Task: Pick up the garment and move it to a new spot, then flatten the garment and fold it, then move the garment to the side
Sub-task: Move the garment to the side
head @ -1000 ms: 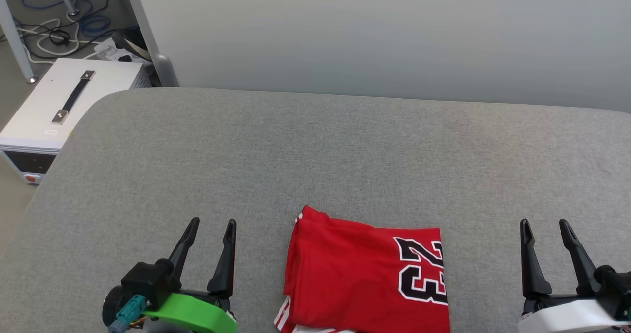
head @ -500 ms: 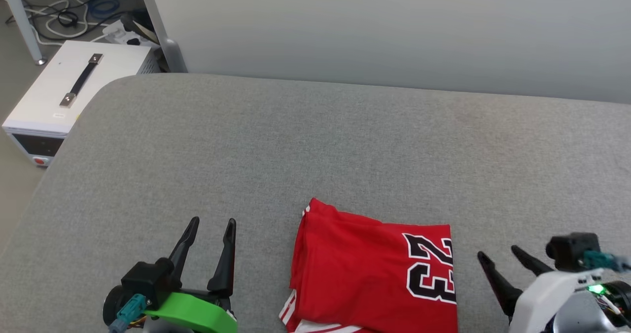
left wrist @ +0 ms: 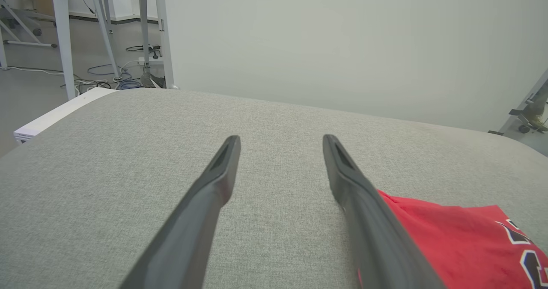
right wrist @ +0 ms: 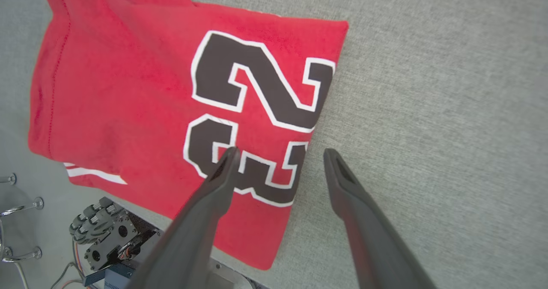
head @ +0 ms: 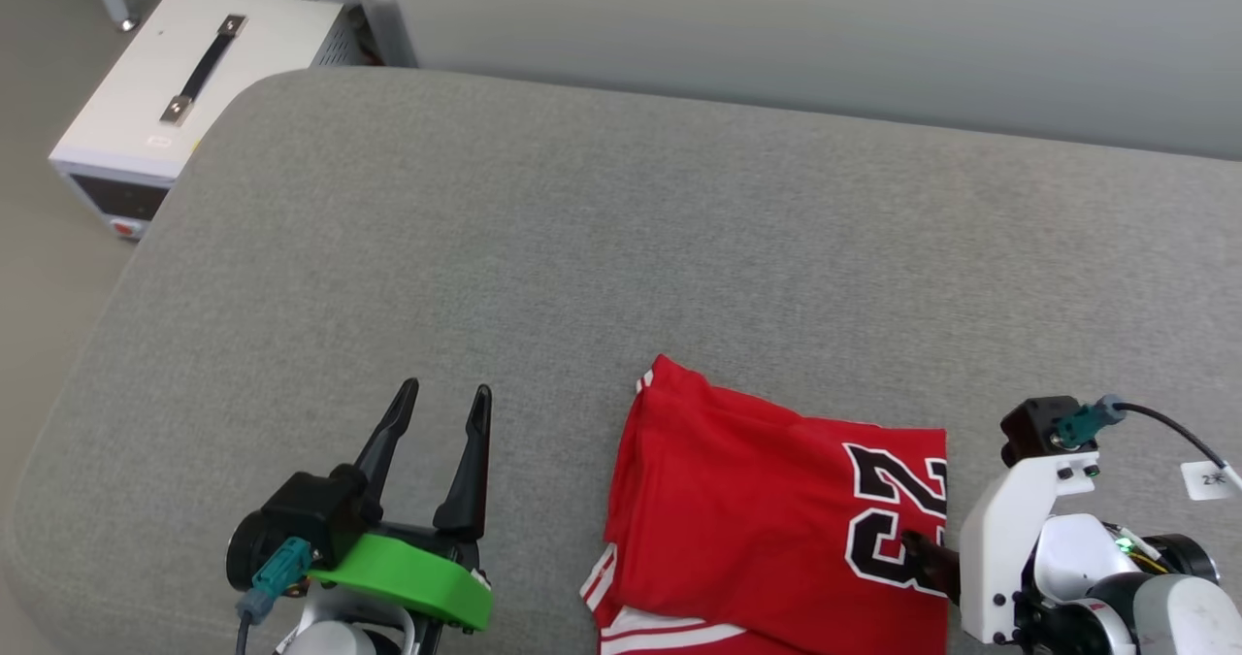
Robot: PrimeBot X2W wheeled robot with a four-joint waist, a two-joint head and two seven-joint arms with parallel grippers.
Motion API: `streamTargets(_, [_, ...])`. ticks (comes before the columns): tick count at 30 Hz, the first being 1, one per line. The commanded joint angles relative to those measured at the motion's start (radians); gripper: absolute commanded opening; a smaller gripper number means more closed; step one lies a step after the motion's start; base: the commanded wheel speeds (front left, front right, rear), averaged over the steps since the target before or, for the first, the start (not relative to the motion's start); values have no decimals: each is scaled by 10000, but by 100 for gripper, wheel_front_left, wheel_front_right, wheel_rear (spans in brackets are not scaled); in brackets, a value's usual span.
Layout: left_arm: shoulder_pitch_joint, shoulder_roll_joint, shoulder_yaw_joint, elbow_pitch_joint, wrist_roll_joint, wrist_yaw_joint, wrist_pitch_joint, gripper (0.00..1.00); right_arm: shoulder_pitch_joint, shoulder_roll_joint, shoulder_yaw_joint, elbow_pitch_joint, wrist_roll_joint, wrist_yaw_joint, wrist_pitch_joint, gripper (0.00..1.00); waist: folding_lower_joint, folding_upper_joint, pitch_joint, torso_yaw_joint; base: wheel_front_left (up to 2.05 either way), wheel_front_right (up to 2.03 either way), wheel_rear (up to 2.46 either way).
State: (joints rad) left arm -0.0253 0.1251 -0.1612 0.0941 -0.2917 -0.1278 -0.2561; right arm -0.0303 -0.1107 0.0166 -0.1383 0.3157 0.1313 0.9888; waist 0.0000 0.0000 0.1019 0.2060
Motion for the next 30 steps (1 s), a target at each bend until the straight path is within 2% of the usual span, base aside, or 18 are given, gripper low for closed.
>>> streamTargets(1, [-214,-50,-27,-12,1,-29,-57,100,-150,90,-35,179,-159,-6,39,100,0,0,391,401,0,0,0])
streamTargets(9, [-496,-61,34,-83,17,-29,-57,100,-417,335,-74,1185,-651,-6,-127,100,0,0,822,816,0,0,0])
streamTargets(16, [-574,-120,57,-115,30,-29,-57,100,-343,396,224,1989,-634,-6,-300,100,0,0,998,931,0,0,0])
streamTargets(17, [-577,-125,62,-110,33,-29,-57,100,-316,377,345,2115,-615,-6,-305,94,0,0,1007,927,0,0,0])
streamTargets(18, [-578,-128,65,-103,34,-29,-57,100,-302,344,453,2198,-591,-6,-342,47,0,0,1007,921,0,0,0])
streamTargets(19, [-577,-128,71,-95,37,-29,-57,100,-299,301,580,2286,-550,-6,-427,15,0,0,998,906,0,0,0])
streamTargets(20, [-573,-126,82,-84,39,-29,-57,100,-300,259,676,2356,-518,-6,-513,0,0,0,975,884,0,0,0])
streamTargets(27, [-515,-34,93,9,25,-29,-57,100,-545,-221,1228,2550,-177,-6,-1767,0,0,0,676,587,0,0,0])
streamTargets(30, [-465,10,25,19,7,-29,-57,100,-702,-663,1611,2358,-162,-6,-2229,0,0,0,512,384,0,0,0])
